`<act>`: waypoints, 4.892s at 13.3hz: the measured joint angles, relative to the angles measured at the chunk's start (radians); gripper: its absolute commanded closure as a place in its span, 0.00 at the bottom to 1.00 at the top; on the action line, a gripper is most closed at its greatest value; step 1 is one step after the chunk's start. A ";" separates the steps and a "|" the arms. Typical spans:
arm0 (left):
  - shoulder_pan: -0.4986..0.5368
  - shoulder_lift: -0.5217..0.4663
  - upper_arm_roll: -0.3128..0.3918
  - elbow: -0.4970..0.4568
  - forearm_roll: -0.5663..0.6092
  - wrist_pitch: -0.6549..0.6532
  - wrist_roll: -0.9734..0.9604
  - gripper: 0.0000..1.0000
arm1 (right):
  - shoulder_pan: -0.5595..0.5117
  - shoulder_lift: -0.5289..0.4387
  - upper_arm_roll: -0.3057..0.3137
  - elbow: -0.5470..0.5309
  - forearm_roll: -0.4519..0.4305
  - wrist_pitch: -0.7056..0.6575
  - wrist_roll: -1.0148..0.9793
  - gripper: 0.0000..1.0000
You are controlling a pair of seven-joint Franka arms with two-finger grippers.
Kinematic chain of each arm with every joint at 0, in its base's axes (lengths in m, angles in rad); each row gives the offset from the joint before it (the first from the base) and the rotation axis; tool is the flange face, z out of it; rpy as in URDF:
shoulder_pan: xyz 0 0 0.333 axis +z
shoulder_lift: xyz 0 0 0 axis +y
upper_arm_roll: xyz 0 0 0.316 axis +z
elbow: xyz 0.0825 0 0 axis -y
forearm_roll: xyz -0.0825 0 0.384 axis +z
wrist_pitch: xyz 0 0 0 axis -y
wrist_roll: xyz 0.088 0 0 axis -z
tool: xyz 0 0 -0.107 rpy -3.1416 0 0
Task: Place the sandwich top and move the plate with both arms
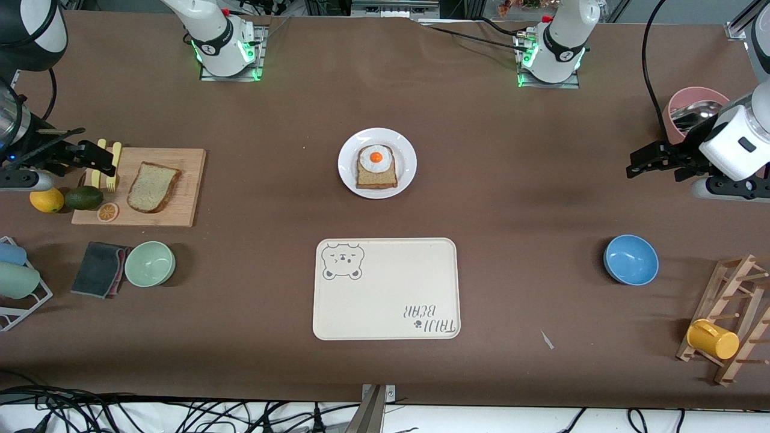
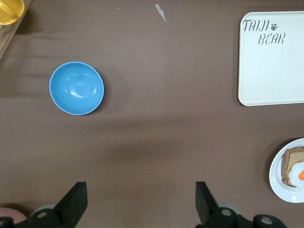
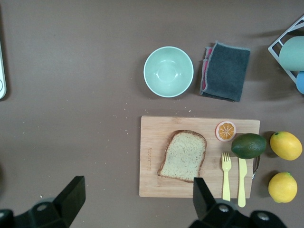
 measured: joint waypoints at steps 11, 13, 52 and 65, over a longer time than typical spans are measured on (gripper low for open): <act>0.000 0.000 0.000 0.000 0.000 0.000 0.000 0.00 | 0.000 0.000 0.000 0.000 0.000 -0.002 0.000 0.00; 0.000 0.000 0.000 0.000 0.000 0.000 0.000 0.00 | 0.000 0.000 0.000 0.000 0.000 -0.002 0.000 0.00; 0.015 0.026 -0.001 0.004 0.000 0.000 0.000 0.00 | 0.013 0.332 -0.066 -0.464 -0.349 0.604 0.418 0.57; 0.020 0.025 0.005 0.012 0.000 -0.002 0.000 0.00 | 0.017 0.338 -0.066 -0.458 -0.354 0.597 0.420 1.00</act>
